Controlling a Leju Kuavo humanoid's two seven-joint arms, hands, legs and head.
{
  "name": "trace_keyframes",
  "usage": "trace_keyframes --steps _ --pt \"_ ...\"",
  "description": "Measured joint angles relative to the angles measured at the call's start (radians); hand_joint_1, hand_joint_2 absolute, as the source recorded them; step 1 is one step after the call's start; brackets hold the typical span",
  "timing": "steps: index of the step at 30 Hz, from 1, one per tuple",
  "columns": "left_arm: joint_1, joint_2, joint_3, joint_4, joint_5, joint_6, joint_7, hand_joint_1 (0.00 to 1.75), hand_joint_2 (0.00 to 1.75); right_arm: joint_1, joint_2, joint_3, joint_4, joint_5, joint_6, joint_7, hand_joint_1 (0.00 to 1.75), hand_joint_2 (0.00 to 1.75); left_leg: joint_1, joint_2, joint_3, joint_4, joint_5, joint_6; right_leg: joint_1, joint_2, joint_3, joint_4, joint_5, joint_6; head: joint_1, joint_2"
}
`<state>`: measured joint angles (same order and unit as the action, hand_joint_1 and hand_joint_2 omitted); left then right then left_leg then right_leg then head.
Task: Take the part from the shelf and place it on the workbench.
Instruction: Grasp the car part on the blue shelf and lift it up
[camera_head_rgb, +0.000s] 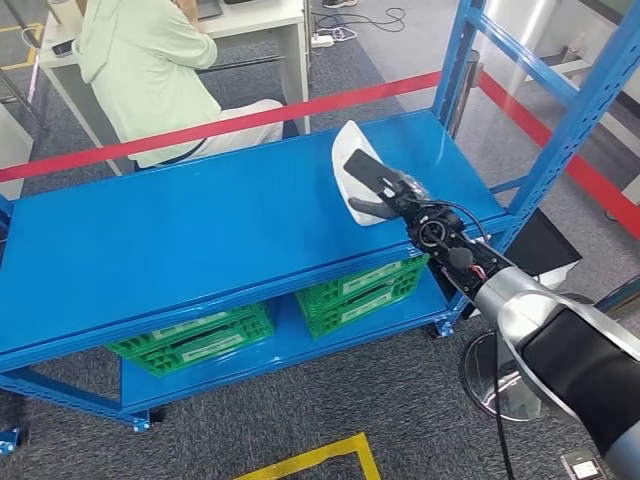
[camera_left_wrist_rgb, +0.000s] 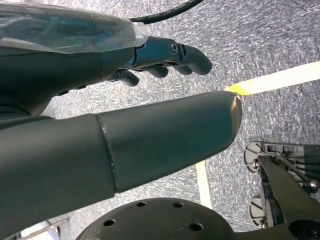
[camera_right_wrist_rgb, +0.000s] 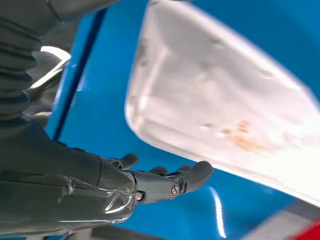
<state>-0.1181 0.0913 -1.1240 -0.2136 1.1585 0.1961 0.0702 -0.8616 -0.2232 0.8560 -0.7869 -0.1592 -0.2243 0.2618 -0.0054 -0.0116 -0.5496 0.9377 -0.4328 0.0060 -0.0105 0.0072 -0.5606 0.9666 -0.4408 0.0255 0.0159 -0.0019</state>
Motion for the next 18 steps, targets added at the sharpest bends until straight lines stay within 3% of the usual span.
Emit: trace_keyframes --steps 18 --pt "0.000 0.008 -0.006 0.000 -0.002 -0.010 0.003 0.00 0.00 0.000 -0.004 0.068 0.104 0.102 0.037 0.028 0.00 1.75 0.000 0.000 0.000 0.000 0.000 0.000 0.000 0.000 0.000 0.000 0.000 0.000 0.000 0.000"
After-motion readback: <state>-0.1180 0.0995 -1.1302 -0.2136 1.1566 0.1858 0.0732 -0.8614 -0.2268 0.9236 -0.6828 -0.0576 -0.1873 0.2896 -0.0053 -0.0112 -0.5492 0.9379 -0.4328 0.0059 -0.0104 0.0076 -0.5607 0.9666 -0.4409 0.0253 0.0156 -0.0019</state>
